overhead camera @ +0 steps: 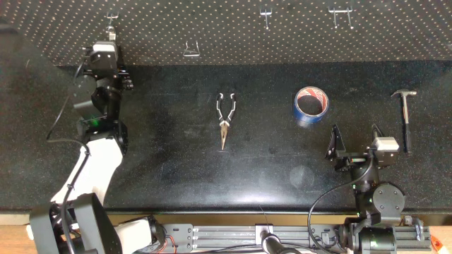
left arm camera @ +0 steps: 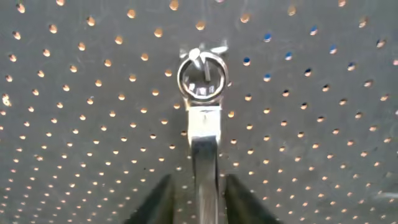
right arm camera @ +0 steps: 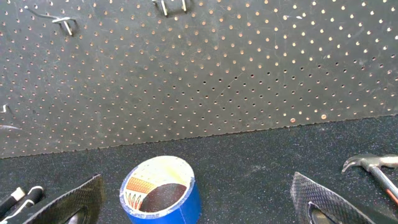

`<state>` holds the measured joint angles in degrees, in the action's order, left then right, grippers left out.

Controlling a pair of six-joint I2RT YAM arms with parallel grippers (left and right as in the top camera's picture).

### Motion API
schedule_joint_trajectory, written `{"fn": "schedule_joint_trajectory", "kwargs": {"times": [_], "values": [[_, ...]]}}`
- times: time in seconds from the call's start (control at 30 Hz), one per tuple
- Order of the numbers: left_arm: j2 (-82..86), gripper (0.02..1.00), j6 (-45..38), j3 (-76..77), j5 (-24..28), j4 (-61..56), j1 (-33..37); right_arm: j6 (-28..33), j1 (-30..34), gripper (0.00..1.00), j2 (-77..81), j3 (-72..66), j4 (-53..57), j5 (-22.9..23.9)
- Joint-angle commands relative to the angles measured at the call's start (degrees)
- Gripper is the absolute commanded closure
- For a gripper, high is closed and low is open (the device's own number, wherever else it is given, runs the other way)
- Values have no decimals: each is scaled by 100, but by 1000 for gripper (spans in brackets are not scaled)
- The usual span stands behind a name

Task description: Place Tools Onto Pegboard

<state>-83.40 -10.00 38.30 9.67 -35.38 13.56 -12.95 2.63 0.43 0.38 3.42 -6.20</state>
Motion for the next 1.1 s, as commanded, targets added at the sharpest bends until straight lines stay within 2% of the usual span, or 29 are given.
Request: {"fn": "schedule_joint_trajectory", "kwargs": {"times": [0.03, 0.07, 0.23, 0.4, 0.47, 0.57, 0.67, 0.7, 0.73, 0.77, 0.8, 0.93, 0.97, 1.0, 1.1], "values": [[-37, 253, 15, 157, 138, -35, -9, 59, 31, 25, -37, -13, 24, -70], [-37, 23, 15, 157, 136, -37, -9, 59, 31, 25, -37, -13, 24, -70], [26, 23, 13, 179, 131, -59, -9, 59, 31, 25, -37, -13, 24, -70], [881, 23, 13, 177, 131, 85, -9, 57, 31, 25, -37, -13, 24, -70], [1414, 23, 15, 177, 133, 898, -9, 57, 31, 25, -37, -13, 24, -70], [2168, 23, 11, 177, -417, 1882, -9, 59, 31, 25, -37, -13, 24, -70], [2918, 23, 11, 177, -520, 2789, -9, 59, 31, 25, -37, -13, 24, -70], [3012, 23, 15, 177, -479, 2929, -11, 57, 31, 25, -37, -13, 24, -70], [3064, 23, 118, 177, -199, 2949, -15, 59, 31, 25, -37, -13, 24, -70], [3064, 23, 367, 177, 533, 2826, -15, 59, 31, 25, -37, -13, 24, -70], [3058, 23, 479, 177, 944, 2793, -15, 59, 31, 25, -37, -13, 24, -70], [3069, 23, 1674, 179, 839, 2837, -17, 57, 31, 25, -37, -13, 24, -70], [2970, 23, 1856, 179, 789, 2889, -90, 59, 31, 25, -37, -13, 24, -70], [2916, 23, 1965, 179, 446, 3112, -376, 59, 31, 25, -37, -13, 24, -70], [2656, 23, 2061, 186, -1405, 3451, -2070, 59, 31, 25, -37, -13, 24, -70]]}}
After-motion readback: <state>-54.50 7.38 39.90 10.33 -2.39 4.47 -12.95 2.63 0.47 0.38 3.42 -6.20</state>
